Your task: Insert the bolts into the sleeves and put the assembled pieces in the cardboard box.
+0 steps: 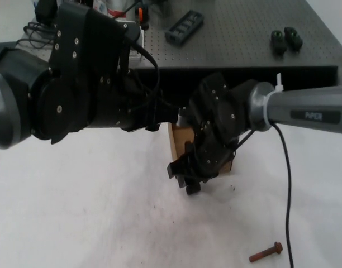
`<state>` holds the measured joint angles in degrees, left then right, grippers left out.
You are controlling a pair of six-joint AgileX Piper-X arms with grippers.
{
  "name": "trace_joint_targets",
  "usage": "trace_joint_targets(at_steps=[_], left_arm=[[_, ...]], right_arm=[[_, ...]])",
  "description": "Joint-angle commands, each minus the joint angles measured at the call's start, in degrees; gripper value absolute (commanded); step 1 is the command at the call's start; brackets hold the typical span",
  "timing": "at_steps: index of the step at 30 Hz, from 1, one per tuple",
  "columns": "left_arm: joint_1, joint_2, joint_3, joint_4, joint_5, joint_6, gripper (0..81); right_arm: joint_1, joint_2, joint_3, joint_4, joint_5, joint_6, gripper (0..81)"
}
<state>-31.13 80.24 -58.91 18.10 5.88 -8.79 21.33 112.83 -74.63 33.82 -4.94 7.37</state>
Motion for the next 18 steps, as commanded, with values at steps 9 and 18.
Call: trace_joint_targets(at_steps=[9, 18], left_arm=[[0.1, -1.0, -0.3, 1.9, -0.6, 0.8, 36.9], [0.1, -1.0, -0.3, 2.0, -0.6, 0.8, 36.9]], right_arm=[[0.1, 0.8, -1.0, 7.7, -1.8, -5.9, 36.9], [0.1, -0.5, -0.4, 15.6, -3.8, -13.1, 36.9]])
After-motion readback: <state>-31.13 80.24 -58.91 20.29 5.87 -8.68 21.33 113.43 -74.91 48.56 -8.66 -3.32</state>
